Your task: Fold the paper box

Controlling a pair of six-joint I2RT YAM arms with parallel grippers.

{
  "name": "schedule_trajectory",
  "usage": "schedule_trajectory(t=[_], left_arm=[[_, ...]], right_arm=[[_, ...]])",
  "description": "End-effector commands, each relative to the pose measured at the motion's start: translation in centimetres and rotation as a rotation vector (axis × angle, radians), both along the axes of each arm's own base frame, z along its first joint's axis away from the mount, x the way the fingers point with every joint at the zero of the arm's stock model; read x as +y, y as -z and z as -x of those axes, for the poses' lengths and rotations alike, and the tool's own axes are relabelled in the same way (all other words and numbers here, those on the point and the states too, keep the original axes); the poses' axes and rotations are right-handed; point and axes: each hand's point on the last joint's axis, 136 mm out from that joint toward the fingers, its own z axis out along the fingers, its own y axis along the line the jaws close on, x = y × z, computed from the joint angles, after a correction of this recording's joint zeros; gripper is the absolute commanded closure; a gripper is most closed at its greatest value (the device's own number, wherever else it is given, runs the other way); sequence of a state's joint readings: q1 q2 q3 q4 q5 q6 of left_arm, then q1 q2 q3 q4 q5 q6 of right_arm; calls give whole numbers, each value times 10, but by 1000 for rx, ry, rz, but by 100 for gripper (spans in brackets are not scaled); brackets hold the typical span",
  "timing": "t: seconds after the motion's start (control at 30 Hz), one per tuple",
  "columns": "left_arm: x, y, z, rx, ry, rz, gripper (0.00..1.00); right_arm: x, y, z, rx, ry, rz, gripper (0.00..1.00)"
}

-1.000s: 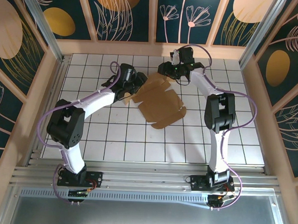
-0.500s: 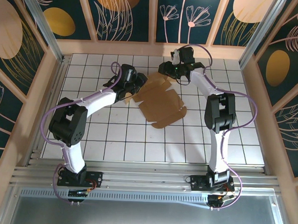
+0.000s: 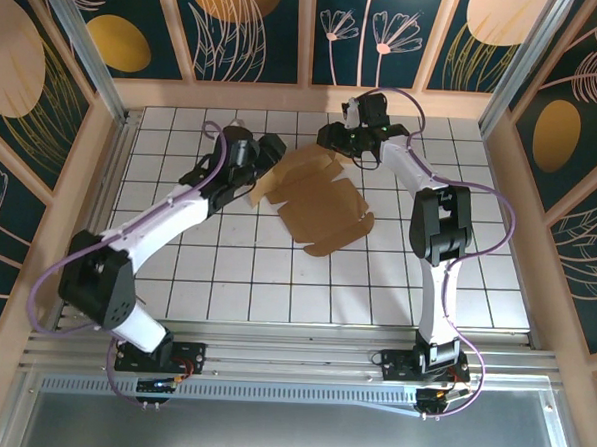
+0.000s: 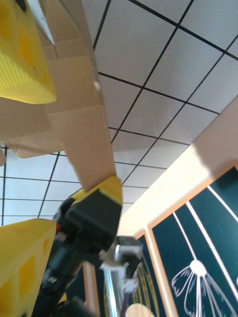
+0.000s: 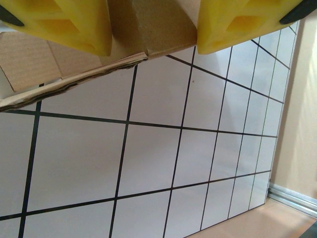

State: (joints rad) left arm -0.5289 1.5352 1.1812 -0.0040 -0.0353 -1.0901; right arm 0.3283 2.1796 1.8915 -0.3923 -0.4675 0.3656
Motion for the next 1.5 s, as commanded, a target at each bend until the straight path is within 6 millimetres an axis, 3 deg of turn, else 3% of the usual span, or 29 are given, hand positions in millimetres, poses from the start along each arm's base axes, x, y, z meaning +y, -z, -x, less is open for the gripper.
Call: schedule_trajectory(t=[0.0, 0.13, 0.3, 0.43, 0.6, 0.73, 0.87, 1.07, 1.27, 1.37, 1.47], left_arm=[[10, 29, 27, 45, -12, -85, 39], [15, 49, 45, 89, -39, -59, 43], [10, 102, 53, 174, -32, -57, 45], [0, 131, 43, 214, -21, -62, 49], [-8, 144, 22, 192, -31, -95, 50], [-11, 169, 12, 212, -56, -107, 49], [-9, 169, -6, 192, -116, -118, 49], [2, 187, -18, 213, -164, -184, 41], [19, 208, -27, 237, -158, -248, 41], [15, 210, -32, 218, -105, -235, 43], [3, 199, -33, 162, -23, -227, 43]], right_arm=[[-11, 3, 3, 18, 32, 61, 51], [-12, 3, 4, 20, 34, 61, 51], [-11, 5, 5, 26, 32, 56, 51], [-12, 6, 6, 28, 34, 62, 51], [-12, 6, 7, 26, 30, 66, 51], [-13, 6, 9, 28, 29, 67, 51], [-13, 4, 10, 26, 30, 64, 51], [-10, 1, 13, 25, 27, 56, 51], [-12, 5, 13, 32, 44, 69, 51], [-12, 6, 12, 37, 49, 66, 51], [-11, 5, 12, 37, 50, 66, 51]])
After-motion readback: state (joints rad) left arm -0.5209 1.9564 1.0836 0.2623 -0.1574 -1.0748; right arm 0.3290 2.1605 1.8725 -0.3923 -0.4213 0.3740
